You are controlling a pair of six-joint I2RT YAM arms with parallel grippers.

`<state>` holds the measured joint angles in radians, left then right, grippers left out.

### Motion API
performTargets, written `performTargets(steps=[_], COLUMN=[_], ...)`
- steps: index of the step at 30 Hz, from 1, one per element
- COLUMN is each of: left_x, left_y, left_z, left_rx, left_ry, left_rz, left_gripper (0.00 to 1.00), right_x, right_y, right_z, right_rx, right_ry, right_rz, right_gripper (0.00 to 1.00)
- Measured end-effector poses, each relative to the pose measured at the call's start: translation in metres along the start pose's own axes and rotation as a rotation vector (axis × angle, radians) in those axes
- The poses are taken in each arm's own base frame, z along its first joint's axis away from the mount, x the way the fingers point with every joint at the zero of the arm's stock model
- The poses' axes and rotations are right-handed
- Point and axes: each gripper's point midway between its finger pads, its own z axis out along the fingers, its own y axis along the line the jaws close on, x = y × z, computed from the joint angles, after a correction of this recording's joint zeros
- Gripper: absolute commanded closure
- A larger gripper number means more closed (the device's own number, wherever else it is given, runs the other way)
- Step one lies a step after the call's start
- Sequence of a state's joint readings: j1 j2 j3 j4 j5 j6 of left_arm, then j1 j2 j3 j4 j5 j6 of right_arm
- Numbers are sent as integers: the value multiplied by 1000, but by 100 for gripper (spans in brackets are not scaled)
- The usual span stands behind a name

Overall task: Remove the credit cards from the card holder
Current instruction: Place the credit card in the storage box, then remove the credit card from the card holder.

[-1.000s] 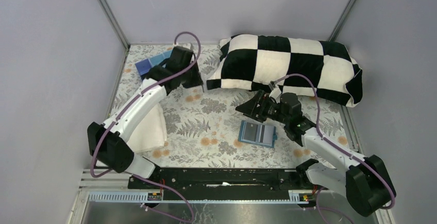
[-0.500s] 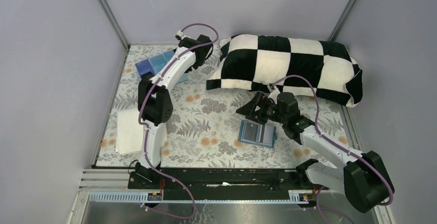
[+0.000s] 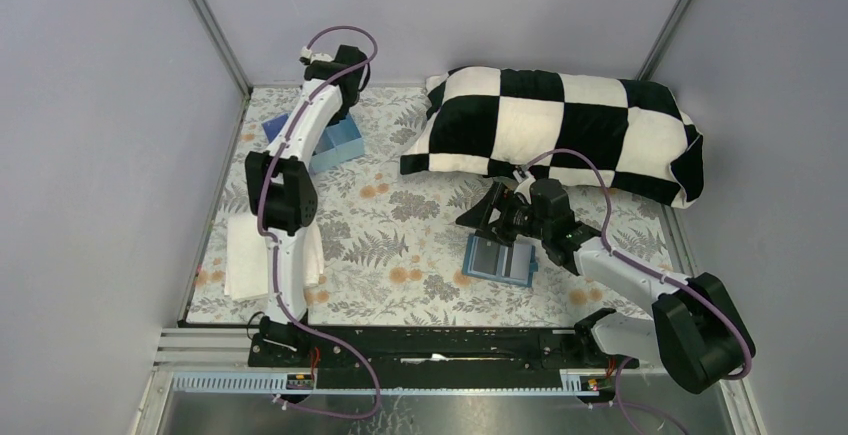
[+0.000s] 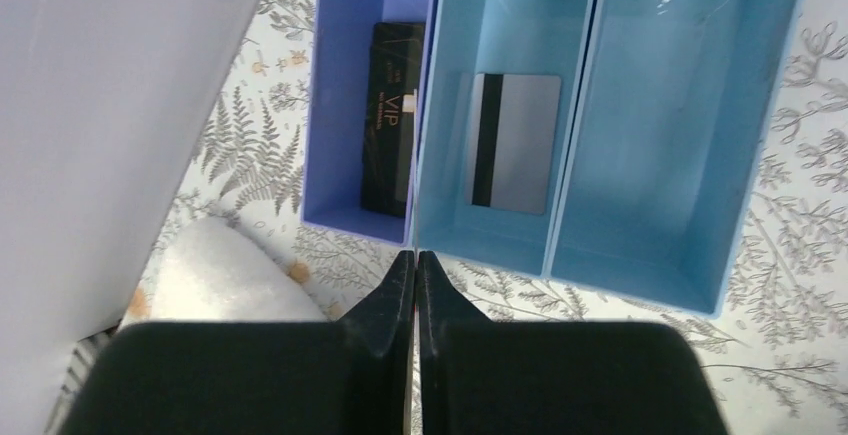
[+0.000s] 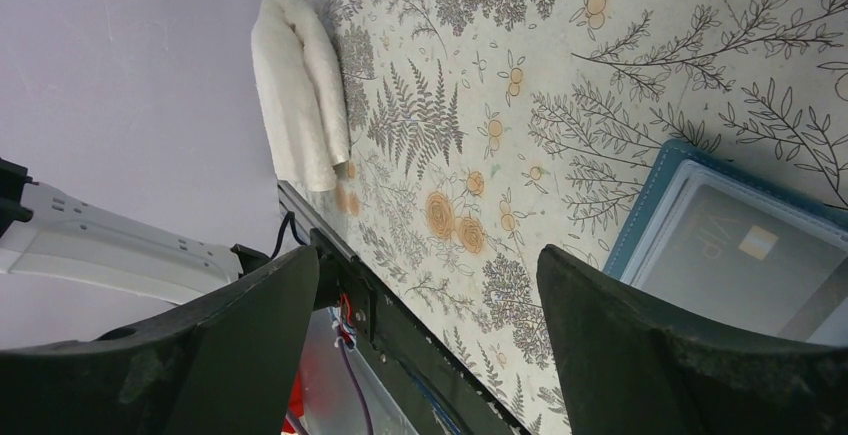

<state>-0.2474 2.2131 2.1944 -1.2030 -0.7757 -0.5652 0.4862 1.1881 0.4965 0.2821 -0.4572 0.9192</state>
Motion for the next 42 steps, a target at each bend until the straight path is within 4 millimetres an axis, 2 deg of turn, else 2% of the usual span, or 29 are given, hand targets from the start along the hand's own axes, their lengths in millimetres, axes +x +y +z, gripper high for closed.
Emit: performTargets(steps=[7, 13, 17, 20, 23, 29, 31, 33, 34, 35, 37, 39, 41, 42], left_x=[-11, 7, 17, 18, 15, 19, 20, 18, 15, 11, 6, 8, 24, 33], left_y=[-7, -20, -31, -32, -35, -45, -44, -42, -41, -42, -45, -51, -57, -59], left_z=[20, 52, 68, 71, 72, 65, 52, 29, 13, -6, -54, -104, -163, -184], left_rx=[60, 80, 98, 110, 124, 200, 244, 307, 351, 402, 542, 699, 887, 955], left_ry=[22, 98, 136, 143, 137, 141, 137, 111, 88, 61, -5, -66, -119, -130], left_rz=[-68, -64, -63, -70, -72, -69, -64, -65, -68, -69, -67, -65, -43, -31], left_gripper=[100, 100, 79, 67, 64, 63, 63, 62, 59, 52, 46, 43, 43, 43], right_x=[1, 2, 2, 1, 1, 1, 0, 0, 0, 0, -2, -4, -5, -4], right_y=[-2, -3, -3, -3, -2, -1, 0, 0, 0, -2, -8, -19, -30, -35], right_z=[1, 3, 3, 3, 3, 3, 2, 0, -2, -5, -11, -18, -27, -32], right_rx=[3, 4, 4, 2, 0, -3, -5, -4, 4, 19, 64, 129, 195, 225], right_ry=[8, 12, 12, 11, 9, 8, 6, 2, -2, -10, -36, -65, -90, -101], right_rz=[0, -2, -2, -4, -5, -6, -9, -18, -22, -26, -33, -39, -41, -42], right_gripper=[13, 13, 13, 13, 12, 12, 12, 12, 13, 13, 13, 15, 17, 19])
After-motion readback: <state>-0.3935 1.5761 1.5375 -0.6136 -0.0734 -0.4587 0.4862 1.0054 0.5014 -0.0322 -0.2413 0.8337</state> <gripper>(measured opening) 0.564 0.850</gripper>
